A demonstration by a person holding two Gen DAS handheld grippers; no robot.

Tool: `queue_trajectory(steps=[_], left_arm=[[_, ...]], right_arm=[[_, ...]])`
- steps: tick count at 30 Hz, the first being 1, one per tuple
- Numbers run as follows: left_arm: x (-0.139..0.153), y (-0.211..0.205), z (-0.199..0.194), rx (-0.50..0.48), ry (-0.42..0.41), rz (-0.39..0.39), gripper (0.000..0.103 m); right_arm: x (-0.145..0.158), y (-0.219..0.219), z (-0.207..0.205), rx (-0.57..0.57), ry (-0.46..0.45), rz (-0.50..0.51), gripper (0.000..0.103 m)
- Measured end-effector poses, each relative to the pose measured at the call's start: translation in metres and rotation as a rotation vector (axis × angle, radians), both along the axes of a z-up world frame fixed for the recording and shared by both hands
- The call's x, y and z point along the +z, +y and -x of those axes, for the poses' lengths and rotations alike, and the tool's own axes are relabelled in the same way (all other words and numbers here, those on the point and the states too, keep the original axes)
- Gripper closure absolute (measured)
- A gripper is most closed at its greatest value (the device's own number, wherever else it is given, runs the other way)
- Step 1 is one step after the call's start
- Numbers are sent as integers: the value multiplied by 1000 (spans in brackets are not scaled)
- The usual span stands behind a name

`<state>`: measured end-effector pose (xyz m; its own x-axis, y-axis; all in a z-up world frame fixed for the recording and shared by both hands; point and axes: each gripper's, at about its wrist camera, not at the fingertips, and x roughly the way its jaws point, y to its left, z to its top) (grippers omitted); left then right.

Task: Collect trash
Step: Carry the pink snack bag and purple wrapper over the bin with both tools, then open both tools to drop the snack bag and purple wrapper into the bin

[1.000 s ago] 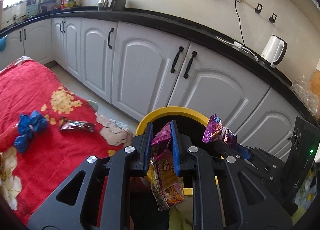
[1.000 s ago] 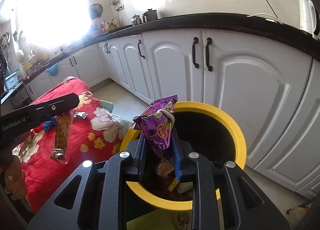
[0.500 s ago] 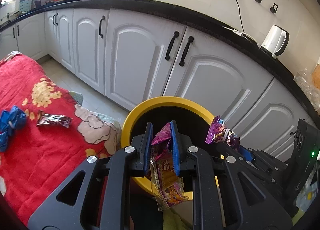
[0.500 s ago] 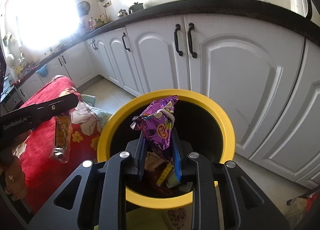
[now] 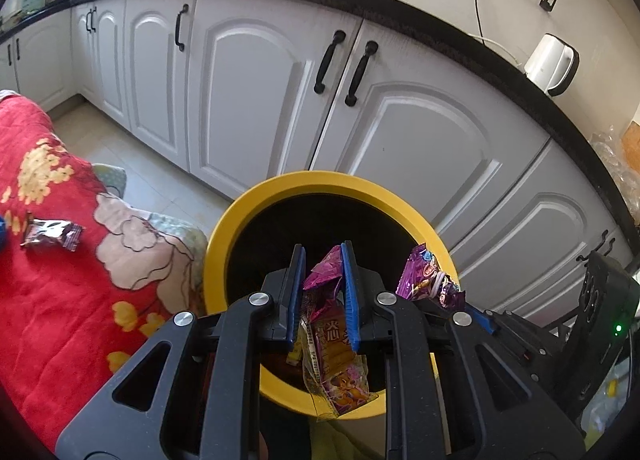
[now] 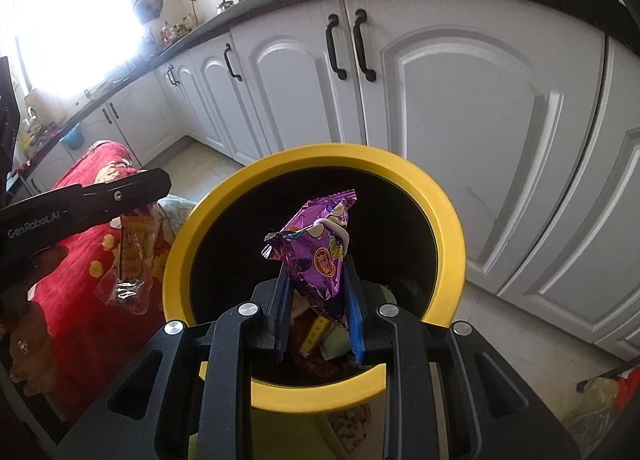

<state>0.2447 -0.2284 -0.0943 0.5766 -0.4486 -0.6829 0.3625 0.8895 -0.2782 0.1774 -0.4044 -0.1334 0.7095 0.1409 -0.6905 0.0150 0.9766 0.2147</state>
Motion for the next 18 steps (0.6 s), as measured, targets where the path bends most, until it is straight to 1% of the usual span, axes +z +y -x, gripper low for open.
queue_trajectory(steps=[3, 5, 7, 8, 9, 11, 12, 13, 14, 16, 17, 18], left_arm=[[-3, -1, -6, 3, 15, 0, 91], [-5, 0, -7, 14, 17, -2, 85], [-6, 1, -10, 23, 27, 3, 63], [-7, 2, -10, 27, 29, 4, 62], [-7, 3, -11, 30, 30, 5, 62], [-8, 6, -11, 36, 32, 4, 58], [-8, 8, -11, 42, 32, 5, 51], [-7, 11, -11, 50, 34, 9, 46], [-7, 13, -10, 53, 35, 12, 44], [-5, 18, -9, 66, 31, 13, 33], [-3, 21, -8, 74, 28, 14, 30], [-2, 23, -8, 79, 26, 16, 22]], right_arm=[[-5, -4, -1, -9, 12, -3, 78], [-8, -6, -1, -15, 22, -7, 78], [-10, -7, 0, -25, 25, -5, 72], [-10, -9, 1, -33, 25, -7, 67], [-10, -9, 1, -37, 25, -11, 65], [-10, -10, 1, -43, 25, -8, 63], [-9, -10, 2, -47, 24, -7, 60], [-9, -11, 3, -51, 23, -9, 59], [-8, -11, 3, -55, 20, -11, 56], [-7, -10, 4, -56, 17, -8, 55], [-6, -10, 5, -56, 14, -7, 53], [-5, -9, 5, -57, 11, -9, 51]])
